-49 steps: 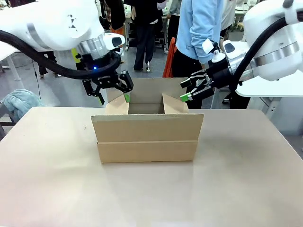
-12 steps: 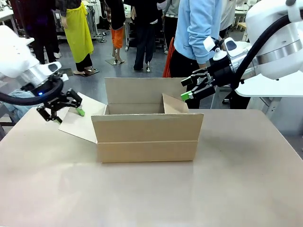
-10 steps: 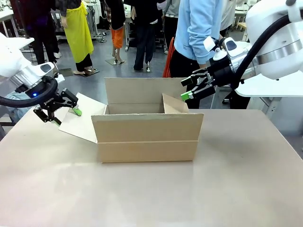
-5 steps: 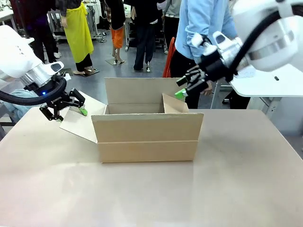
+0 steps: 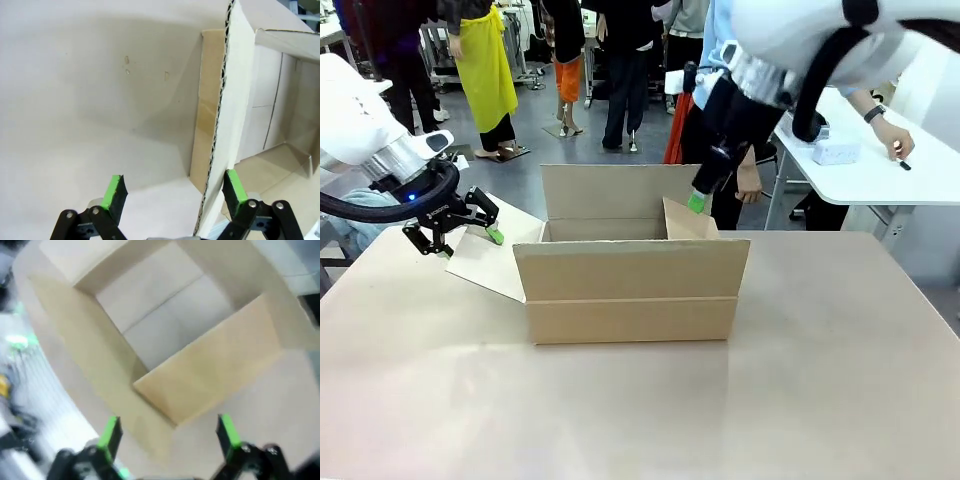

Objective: Pack the gift set into the box.
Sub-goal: Place both hands on the side flaps of the Package Box and spread them outward.

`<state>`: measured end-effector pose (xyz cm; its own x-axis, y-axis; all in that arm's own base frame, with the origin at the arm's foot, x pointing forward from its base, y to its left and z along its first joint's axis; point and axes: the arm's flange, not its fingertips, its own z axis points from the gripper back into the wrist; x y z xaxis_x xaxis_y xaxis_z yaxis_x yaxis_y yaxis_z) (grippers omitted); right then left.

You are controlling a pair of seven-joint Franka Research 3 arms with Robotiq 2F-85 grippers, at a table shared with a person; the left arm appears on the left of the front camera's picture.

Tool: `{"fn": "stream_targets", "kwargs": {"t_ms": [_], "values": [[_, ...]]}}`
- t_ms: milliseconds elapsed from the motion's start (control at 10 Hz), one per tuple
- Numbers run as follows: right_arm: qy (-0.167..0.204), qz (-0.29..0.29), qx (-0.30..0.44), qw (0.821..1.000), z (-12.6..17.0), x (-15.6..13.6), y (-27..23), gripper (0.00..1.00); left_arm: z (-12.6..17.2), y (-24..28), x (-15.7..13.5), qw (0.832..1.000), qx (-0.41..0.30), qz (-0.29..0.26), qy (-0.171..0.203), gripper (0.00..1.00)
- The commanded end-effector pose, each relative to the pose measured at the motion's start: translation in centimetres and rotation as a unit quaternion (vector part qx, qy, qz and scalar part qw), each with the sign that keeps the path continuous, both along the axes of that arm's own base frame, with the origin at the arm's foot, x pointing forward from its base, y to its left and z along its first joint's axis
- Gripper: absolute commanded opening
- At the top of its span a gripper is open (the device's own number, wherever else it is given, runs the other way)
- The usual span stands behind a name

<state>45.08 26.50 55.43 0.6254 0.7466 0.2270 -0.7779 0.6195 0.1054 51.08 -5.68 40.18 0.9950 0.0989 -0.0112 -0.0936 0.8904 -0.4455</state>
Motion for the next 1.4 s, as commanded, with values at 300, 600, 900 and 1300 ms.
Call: {"fn": "stream_targets", "kwargs": {"t_ms": [300, 600, 900, 1300], "values": [[0.039, -0.057, -0.016, 0.997, 0.9, 0.6, 1.8, 1.0, 0.2, 0.1, -0.1, 1.0, 0.008, 0.003, 0.002, 1.0], [0.083, -0.266, -0.106, 0.955, -2.8, 4.0, 10.6, 1.0, 0.2, 0.1, -0.1, 1.0, 0.008, 0.003, 0.002, 1.0], [0.033, -0.433, -0.121, 0.893, -5.3, 4.9, 14.0, 1.0, 0.2, 0.1, -0.1, 1.0, 0.008, 0.003, 0.002, 1.0], [0.0, -0.431, -0.16, 0.888, -9.2, 4.2, 14.4, 1.0, 0.2, 0.1, -0.1, 1.0, 0.008, 0.003, 0.002, 1.0]]}}
